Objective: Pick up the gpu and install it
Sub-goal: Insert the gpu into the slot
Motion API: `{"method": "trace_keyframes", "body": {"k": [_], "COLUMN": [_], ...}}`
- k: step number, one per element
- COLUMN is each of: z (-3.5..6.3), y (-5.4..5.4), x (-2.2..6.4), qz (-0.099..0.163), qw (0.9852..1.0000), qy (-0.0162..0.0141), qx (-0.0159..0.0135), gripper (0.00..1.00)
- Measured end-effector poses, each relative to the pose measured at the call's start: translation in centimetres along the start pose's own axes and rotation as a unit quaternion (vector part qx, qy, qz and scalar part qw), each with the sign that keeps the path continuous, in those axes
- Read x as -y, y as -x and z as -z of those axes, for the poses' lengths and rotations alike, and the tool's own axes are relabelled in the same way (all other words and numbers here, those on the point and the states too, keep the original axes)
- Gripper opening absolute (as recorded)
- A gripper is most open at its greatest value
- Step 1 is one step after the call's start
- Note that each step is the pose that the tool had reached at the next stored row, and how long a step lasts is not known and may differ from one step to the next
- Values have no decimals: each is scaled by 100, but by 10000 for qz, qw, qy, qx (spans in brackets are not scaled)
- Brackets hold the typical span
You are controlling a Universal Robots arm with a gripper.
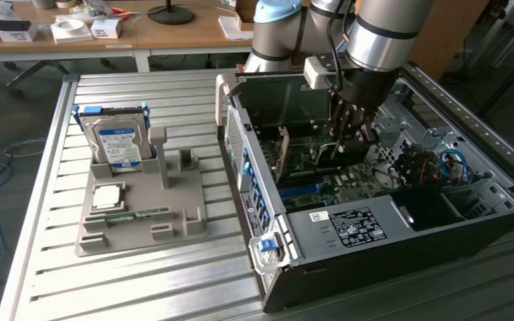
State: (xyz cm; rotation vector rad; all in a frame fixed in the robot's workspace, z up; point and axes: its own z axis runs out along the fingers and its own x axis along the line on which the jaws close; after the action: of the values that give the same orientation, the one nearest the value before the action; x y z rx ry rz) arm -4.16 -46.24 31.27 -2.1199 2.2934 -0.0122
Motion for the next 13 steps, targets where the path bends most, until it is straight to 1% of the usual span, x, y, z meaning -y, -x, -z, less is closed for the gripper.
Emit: {"method": "trace_keyframes", "body": {"k": [5,8,13], "z": [-5,-29,-79], "y": [0,-3,-3], "x": [-5,-32,-36], "qz": [-2,0,0], "qw": [10000,10000,10000], "qy": [-1,0,0], "qx": [2,3,4], "gripper": [26,26,26]}}
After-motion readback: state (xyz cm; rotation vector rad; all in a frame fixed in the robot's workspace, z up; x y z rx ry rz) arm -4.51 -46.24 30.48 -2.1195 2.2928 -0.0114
